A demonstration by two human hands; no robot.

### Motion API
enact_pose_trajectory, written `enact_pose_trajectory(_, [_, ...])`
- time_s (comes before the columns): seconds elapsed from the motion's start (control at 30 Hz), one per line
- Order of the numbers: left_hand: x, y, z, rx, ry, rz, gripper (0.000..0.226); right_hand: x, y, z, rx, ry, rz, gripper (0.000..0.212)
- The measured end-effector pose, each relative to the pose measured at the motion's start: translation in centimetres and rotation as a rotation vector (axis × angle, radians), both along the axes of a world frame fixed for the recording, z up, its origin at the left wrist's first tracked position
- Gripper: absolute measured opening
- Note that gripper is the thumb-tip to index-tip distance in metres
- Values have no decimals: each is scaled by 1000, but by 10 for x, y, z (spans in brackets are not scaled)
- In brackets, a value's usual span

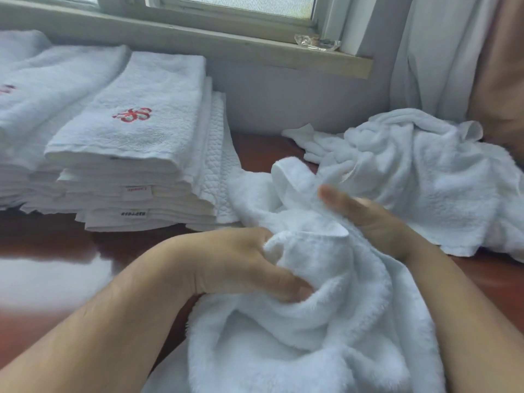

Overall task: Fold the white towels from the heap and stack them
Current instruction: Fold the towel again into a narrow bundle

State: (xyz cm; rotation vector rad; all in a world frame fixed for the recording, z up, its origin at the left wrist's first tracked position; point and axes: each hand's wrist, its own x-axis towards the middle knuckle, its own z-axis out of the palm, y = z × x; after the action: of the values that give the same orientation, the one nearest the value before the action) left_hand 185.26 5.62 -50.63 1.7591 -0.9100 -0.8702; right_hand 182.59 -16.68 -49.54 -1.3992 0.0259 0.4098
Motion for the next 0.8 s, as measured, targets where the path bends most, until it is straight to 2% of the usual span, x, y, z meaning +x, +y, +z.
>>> enact_pose_trajectory(0.1, [-1, 1, -7, -86, 32, 96, 35, 3, 1, 2, 111, -128, -39, 16])
enact_pose_trajectory(0.17, [-5, -3, -5, -251, 106, 288, 21, 4, -9, 6, 268, -182, -177, 3])
enact_pose_trajectory(0.23, [1, -9, -7, -372, 70, 711, 17, 8, -25, 9, 194, -237, -413, 20])
enact_pose_trajectory(0.27, [7, -10, -6, -362, 55, 963, 25, 6, -32, 8, 107, -278, -528, 28])
enact_pose_trajectory(0.3, [12, -10, -7, -349, 72, 1177, 38, 10, -29, 5, 37, -301, -555, 32])
enact_pose_trajectory(0.33, [16, -7, -7, -353, 141, 1296, 50, 2, -17, 5, -38, -292, -457, 36])
enact_pose_trajectory(0.37, [16, -5, -9, -390, 229, 1341, 57, 0, -3, 6, -77, -212, -320, 50])
enact_pose_trajectory(0.4, [17, -5, -9, -414, 284, 1333, 60, 2, 1, 8, -212, -101, -203, 76])
enact_pose_trajectory(0.43, [20, -6, -10, -437, 303, 1328, 61, 3, 3, 8, -422, -54, -174, 108])
enact_pose_trajectory(0.47, [26, -8, -8, -456, 302, 1320, 59, 2, 5, 8, -614, -67, -179, 114])
enact_pose_trajectory(0.53, [40, -12, 0, -473, 286, 1260, 52, 2, 3, 5, -825, -210, -365, 100])
enact_pose_trajectory(0.6, [41, -5, 1, -483, 305, 1076, 47, 2, -10, -1, -803, -408, -479, 101])
enact_pose_trajectory(0.67, [35, -3, -2, -525, 401, 877, 51, 6, -14, -6, -726, -461, -307, 106])
enact_pose_trajectory(0.73, [19, 2, -9, -539, 408, 681, 56, 6, -11, -7, -823, -412, -52, 106])
enact_pose_trajectory(0.77, [12, 7, -12, -548, 371, 610, 61, 4, -11, -6, -918, -376, 47, 97])
enact_pose_trajectory(0.8, [11, 8, -11, -563, 313, 587, 60, 3, -11, -5, -989, -342, 91, 79])
